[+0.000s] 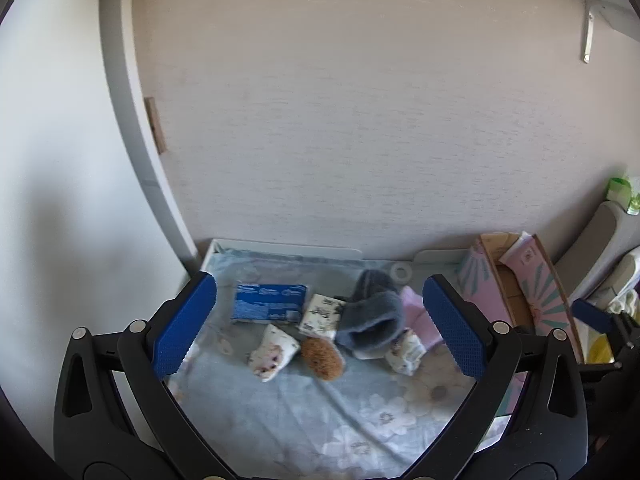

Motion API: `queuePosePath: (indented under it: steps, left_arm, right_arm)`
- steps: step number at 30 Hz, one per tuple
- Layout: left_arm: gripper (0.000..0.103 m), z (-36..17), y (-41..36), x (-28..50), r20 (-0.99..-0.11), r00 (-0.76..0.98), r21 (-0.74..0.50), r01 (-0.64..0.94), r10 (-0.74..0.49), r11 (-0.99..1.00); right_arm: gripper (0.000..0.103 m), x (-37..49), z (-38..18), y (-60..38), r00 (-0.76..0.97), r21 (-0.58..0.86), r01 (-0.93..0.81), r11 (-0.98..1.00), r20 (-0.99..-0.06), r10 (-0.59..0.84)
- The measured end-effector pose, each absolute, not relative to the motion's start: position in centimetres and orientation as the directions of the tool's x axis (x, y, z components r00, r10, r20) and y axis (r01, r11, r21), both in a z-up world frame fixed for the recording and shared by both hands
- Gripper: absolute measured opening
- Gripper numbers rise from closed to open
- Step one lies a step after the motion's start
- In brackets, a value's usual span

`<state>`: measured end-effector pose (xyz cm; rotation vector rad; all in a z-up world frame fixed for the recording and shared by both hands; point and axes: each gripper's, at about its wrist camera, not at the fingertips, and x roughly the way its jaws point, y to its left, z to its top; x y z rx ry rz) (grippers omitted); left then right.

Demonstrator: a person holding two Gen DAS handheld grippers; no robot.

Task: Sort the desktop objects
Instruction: 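Grasp the white spotted plush with the left tool while the right tool grasps the grey fuzzy slipper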

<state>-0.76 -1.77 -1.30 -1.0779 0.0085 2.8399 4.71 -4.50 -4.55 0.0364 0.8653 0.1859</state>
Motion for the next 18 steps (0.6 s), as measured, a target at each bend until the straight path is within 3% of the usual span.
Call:
queuePosePath:
  steps: [10,18]
  left_arm:
    - [0.103,-1.7,-6.4,-1.1,-0.646,-0.763,-0.023,-0.026,0.035,-0.999]
    - [0.103,-7.6,-10.3,-1.0,-0.710,-0.703,-0.049,-0.028,0.055,-0.998]
  right_arm:
    - [0.103,5.4,-5.3,-5.3,0.620,0.113,-0.134,0.984,-0.766,0.172]
    - [0.103,6.5,-7.7,-4.4,0.555,0.151,-0.180,0.972,-0.800,0.227]
